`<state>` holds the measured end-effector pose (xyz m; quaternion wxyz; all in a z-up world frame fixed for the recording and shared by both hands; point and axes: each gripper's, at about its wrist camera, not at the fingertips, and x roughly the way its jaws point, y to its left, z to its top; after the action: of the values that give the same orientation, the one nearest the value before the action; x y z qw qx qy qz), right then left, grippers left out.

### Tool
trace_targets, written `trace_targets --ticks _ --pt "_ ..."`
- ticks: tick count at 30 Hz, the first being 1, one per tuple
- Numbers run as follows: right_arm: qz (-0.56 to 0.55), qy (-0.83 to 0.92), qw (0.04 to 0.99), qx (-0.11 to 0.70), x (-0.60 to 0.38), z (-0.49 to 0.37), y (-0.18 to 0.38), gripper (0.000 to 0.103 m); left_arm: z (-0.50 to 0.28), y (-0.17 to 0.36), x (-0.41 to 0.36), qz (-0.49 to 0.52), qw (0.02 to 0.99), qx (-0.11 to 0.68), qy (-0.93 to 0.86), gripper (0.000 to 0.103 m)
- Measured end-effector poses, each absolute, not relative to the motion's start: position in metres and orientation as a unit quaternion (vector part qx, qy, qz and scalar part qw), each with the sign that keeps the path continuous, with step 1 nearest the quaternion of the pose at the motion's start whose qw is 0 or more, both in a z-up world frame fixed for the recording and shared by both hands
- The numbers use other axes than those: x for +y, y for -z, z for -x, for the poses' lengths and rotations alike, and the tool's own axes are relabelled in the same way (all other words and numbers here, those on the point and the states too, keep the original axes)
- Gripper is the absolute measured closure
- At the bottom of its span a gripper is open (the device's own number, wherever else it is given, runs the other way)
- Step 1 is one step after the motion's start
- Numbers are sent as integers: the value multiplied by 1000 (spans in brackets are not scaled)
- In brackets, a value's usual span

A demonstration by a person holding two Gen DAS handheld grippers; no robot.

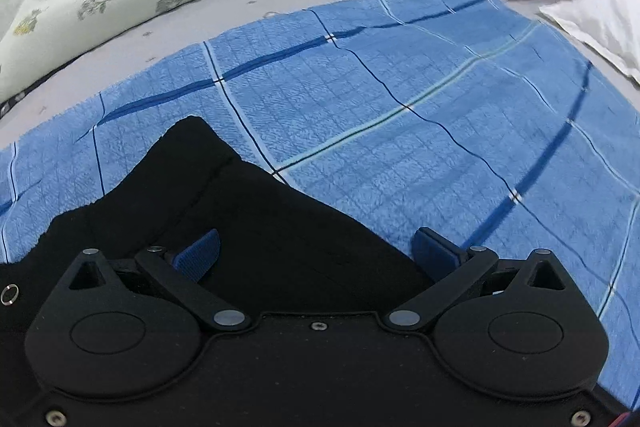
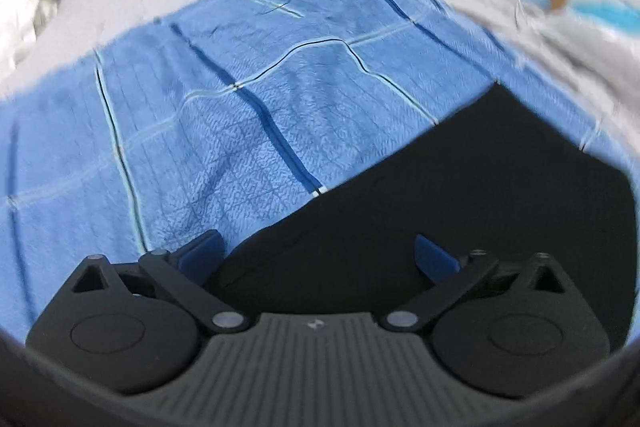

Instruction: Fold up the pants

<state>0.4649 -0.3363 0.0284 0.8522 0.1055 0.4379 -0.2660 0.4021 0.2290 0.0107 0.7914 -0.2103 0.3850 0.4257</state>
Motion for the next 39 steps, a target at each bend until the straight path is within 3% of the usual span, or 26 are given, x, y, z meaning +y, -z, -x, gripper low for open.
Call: trace_targets --ticks 3,5,6,7,8,9,10,11,19,29,39 --pt "-118 278 848 435 -339 -466 -29 11 -404 -11 233 208 792 391 -420 0" --pt "-110 276 853 430 -340 -462 -35 35 -402 -11 234 204 797 392 -412 2" --pt "-102 273 856 427 -339 -459 -39 67 -400 -11 233 199 800 391 -408 7" --pt "-98 276 853 432 -340 -456 -42 98 -396 -13 231 190 807 384 -406 23" --pt "-108 271 852 434 -343 -451 -44 98 -393 -15 229 183 813 378 -404 42" --pt "-123 260 854 434 -348 -445 -46 98 -390 -18 227 174 820 373 -397 55" --pt "-134 256 853 434 -354 -439 -47 98 -386 -21 225 165 830 369 -385 80" --pt "-151 254 853 429 -360 -431 -49 99 -382 -25 224 164 838 367 -369 99" --pt "-217 204 880 369 -397 -339 -89 99 -325 -55 232 205 861 347 -311 101" --pt "-250 148 889 355 -440 -156 -92 99 -174 -81 239 212 893 301 -258 101" --pt "-154 208 914 313 -435 -20 -98 101 -47 -94 226 179 917 249 -255 101"
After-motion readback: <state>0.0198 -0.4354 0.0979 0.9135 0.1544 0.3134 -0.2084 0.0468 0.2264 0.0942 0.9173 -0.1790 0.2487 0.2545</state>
